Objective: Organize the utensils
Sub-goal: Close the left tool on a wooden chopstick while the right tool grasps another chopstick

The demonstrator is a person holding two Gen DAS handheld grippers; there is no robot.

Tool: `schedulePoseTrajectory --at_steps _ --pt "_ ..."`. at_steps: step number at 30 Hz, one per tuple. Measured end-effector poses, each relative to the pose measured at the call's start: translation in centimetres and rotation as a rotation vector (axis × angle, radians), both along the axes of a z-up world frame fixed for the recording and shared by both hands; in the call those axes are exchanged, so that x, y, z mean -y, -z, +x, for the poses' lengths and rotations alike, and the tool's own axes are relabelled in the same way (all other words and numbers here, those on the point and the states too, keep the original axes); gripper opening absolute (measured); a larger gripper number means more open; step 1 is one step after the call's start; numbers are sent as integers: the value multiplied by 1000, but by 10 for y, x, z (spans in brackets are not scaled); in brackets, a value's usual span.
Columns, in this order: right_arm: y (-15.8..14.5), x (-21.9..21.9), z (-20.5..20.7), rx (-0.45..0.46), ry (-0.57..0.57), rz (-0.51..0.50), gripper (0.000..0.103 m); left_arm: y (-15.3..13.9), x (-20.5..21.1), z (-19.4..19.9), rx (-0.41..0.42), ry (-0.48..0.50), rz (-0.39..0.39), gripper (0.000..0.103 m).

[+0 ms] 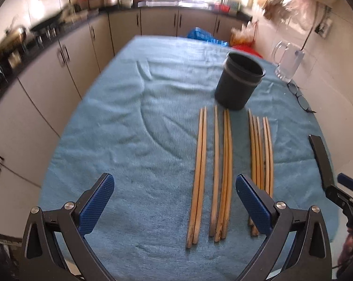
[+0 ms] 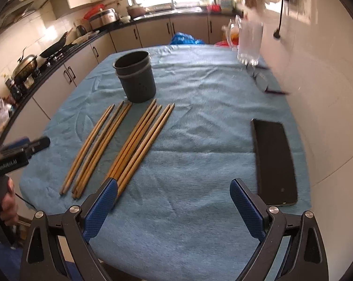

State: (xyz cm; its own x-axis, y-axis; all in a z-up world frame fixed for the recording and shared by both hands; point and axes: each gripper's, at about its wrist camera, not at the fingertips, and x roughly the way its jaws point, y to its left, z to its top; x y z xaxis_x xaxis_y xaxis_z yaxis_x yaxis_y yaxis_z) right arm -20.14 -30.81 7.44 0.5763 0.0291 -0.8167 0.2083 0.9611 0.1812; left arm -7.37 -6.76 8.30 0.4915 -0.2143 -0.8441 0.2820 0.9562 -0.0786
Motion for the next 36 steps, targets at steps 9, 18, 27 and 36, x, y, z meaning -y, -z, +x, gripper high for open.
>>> schedulePoseTrajectory --at_steps 9,18,27,36 --pt "11 21 53 -113 76 209 81 7 -10 41 -88 -21 -28 97" --pt "32 22 97 -212 100 328 47 21 -5 81 -243 31 -85 61" --pt "55 32 131 -289 149 359 19 39 24 106 -369 157 -88 34" --pt "66 41 139 -329 205 381 19 61 46 120 -436 220 -16 25"
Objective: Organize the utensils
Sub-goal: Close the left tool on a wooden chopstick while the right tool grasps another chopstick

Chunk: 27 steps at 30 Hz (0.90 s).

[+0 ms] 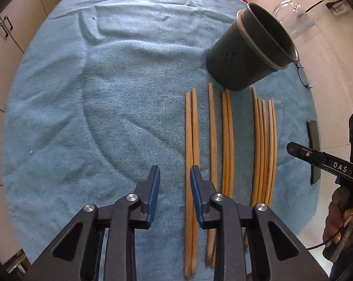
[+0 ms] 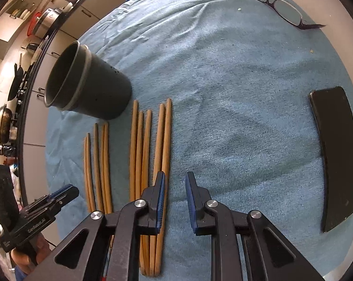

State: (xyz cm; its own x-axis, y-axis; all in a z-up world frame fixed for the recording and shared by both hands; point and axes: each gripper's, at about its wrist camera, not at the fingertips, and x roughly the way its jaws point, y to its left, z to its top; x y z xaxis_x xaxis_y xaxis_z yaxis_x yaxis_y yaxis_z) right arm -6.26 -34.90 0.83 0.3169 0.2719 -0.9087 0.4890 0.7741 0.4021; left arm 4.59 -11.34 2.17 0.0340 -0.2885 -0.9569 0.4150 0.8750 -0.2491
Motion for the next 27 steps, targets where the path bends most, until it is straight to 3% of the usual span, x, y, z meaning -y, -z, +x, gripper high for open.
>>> schedulePoseTrajectory --at_steps 11,27 --pt "1 0 1 -20 32 -16 19 10 22 10 12 63 50 23" --pt "10 -6 18 -51 25 -47 19 12 24 27 17 63 74 22"
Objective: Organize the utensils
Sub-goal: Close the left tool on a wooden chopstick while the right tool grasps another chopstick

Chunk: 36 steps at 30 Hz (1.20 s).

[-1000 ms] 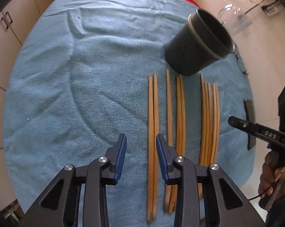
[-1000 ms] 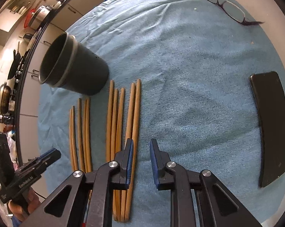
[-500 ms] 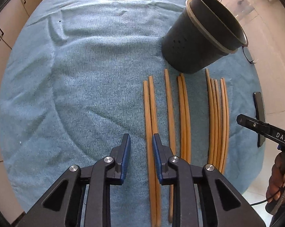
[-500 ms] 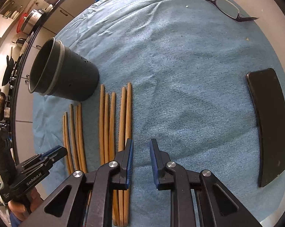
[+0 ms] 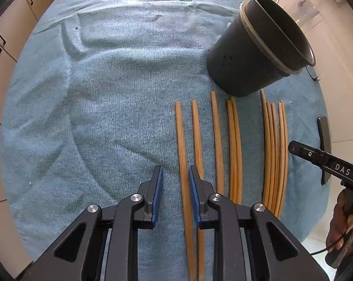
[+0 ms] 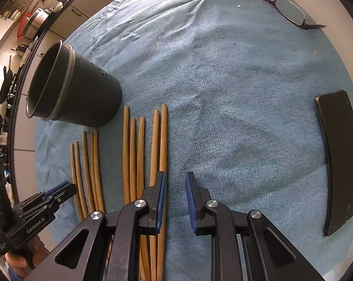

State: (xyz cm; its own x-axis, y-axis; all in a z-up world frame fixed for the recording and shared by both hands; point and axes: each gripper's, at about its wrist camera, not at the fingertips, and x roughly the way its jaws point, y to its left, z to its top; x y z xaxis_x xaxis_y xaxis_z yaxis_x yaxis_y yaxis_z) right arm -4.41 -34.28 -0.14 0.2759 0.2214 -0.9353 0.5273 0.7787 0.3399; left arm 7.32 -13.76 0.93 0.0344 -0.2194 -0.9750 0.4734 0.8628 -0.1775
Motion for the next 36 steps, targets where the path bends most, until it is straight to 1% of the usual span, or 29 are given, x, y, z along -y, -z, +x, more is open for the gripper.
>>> schedulePoseTrajectory --at_steps 5,8,10,12,15,17,20,22,24,25,26,27,28,29,30,32,34,36 --pt "0 -2 8 -6 -11 -33 19 -2 18 7 22 3 41 22" --pt "0 -8 14 -17 -24 -33 19 0 28 8 33 -4 54 21" --pt "-2 -15 19 -16 -48 -61 19 1 31 8 42 -1 58 20" --pt "-6 -23 23 -29 -76 -117 19 3 35 7 47 0 58 16" --pt "-5 -23 21 -48 -74 -133 18 3 23 0 39 -6 46 13" --pt "-4 -23 19 -50 -61 -115 18 2 18 1 28 -19 35 13" --pt "-3 -23 22 -57 -68 -111 18 3 20 8 8 -44 44 13" --pt "-2 -26 28 -67 -82 -140 18 6 23 12 9 -39 54 13" --pt "-3 -30 36 -73 -116 -187 18 4 28 13 40 -14 69 12" --pt "-4 -32 40 -72 -124 -200 17 4 30 12 50 -18 73 9" --pt "-4 -33 42 -69 -137 -215 11 3 29 12 60 -22 74 7" --pt "-4 -33 44 -65 -148 -222 8 3 28 11 58 -24 57 6" --pt "-4 -31 44 -56 -146 -208 7 2 25 11 49 -30 34 6" --pt "-4 -27 41 -44 -129 -181 7 2 19 10 31 -46 -5 6" --pt "-5 -24 32 -32 -109 -158 7 1 15 8 29 -54 -22 6" --pt "-11 -18 21 20 -74 -115 7 -6 6 6 52 -65 -56 6" --pt "-24 -18 13 73 -64 -116 7 -16 -5 0 80 -81 -88 6" --pt "-43 -19 3 147 -60 -125 7 -34 -11 -8 118 -92 -116 6"
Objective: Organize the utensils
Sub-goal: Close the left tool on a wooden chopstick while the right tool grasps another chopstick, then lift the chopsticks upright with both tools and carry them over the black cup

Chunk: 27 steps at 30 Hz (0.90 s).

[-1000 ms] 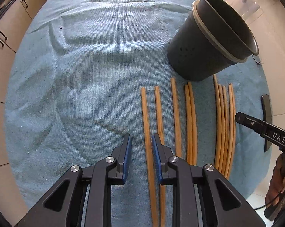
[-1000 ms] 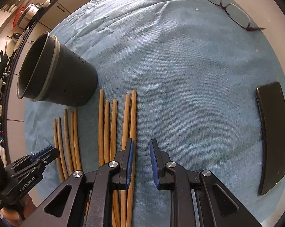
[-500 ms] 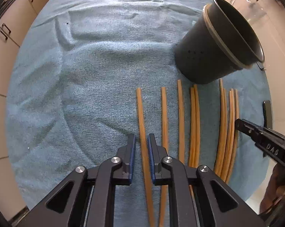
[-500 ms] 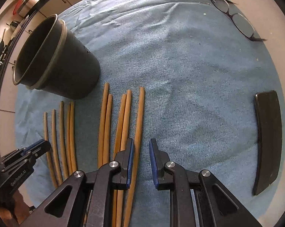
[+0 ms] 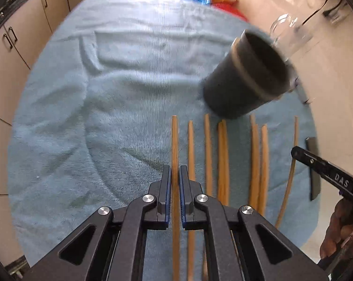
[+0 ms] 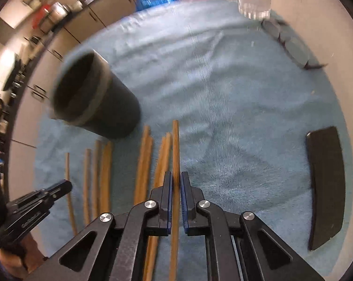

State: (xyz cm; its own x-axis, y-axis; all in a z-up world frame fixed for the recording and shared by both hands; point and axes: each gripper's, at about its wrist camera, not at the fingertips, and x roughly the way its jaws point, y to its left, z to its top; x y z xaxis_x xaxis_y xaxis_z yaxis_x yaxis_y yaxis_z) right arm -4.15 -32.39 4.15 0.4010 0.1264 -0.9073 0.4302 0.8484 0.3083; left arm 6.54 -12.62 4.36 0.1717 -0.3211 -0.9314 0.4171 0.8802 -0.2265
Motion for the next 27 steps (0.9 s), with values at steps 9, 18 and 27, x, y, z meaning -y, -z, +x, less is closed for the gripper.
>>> schedulePoseTrajectory --at_steps 9,18,27 --pt "-66 -18 -48 216 -45 -71 7 -81 -15 -43 192 -16 -66 6" --pt "-95 -21 -76 322 -76 -107 7 -105 -26 -63 247 -52 -93 6" --pt "-108 -15 -97 372 -76 -98 7 -124 -33 -78 270 -89 -106 6"
